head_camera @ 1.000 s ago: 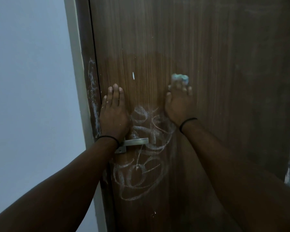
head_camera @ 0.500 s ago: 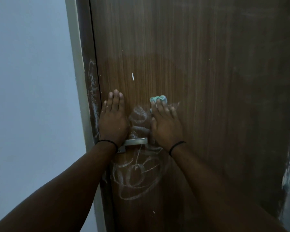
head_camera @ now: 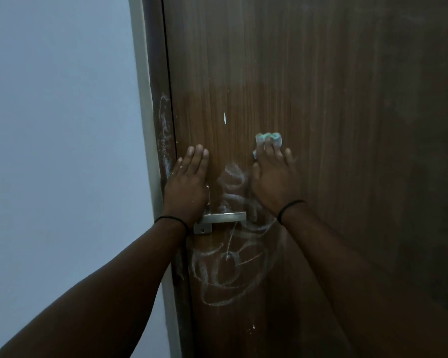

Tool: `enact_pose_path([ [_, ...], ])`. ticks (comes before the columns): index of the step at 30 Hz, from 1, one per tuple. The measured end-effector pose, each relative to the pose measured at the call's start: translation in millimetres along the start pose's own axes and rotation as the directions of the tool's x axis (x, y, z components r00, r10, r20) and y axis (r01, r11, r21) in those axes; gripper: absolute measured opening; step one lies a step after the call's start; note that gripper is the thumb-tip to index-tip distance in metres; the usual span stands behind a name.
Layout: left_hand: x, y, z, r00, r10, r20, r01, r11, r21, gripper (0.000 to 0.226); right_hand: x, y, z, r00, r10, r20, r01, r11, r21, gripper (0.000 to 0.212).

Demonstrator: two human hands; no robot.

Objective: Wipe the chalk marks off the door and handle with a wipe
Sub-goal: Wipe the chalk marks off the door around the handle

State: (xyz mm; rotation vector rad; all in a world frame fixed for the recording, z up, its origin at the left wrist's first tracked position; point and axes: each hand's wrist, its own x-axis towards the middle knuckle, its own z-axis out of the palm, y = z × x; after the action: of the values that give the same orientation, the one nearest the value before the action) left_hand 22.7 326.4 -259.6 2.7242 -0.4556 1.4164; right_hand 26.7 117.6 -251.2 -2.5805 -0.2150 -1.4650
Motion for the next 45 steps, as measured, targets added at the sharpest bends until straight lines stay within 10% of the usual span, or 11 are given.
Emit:
enact_pose_path([
  [6, 0, -1, -6, 1.0, -0.006, -0.004, 0.005, 0.999, -0.036, 0.062, -30, -24, 11, 0.924, -0.345, 0.163, 0.348, 0.938, 0.01, 0.058],
  [11, 0, 2, -7, 1.0, -0.008, 0.003, 0.008, 1.0, -0.028, 0.062, -25, 0, 9, 0.992, -0.107, 0.071, 0.111, 0.992, -0.052, 0.058],
  [16, 0, 6, -8, 1.0, -0.031, 0.0, 0.031, 0.998, -0.049, 0.06, -48, -33, 23, 0.914, -0.373, 0.157, 0.375, 0.927, 0.019, 0.059],
  [21, 0, 4, -11, 1.0, -0.005, 0.018, 0.006, 1.0, -0.013, 0.062, -33, -28, 16, 0.983, -0.178, 0.046, 0.176, 0.983, 0.047, 0.058],
  [26, 2, 1, -13, 1.0, -0.009, 0.023, 0.01, 0.999, -0.044, 0.06, -21, -59, 20, 0.946, -0.318, -0.058, 0.323, 0.932, 0.165, 0.03],
  [39, 4, 12, -5, 0.998, -0.06, -0.008, 0.06, 0.997, -0.048, 0.059, -5, -33, 18, 0.987, 0.096, -0.128, -0.036, 0.913, 0.407, 0.008],
  [45, 2, 4, -3, 0.999, -0.04, -0.021, 0.039, 0.998, -0.058, 0.06, -25, -45, 22, 0.978, -0.148, -0.145, 0.192, 0.909, 0.369, 0.017],
])
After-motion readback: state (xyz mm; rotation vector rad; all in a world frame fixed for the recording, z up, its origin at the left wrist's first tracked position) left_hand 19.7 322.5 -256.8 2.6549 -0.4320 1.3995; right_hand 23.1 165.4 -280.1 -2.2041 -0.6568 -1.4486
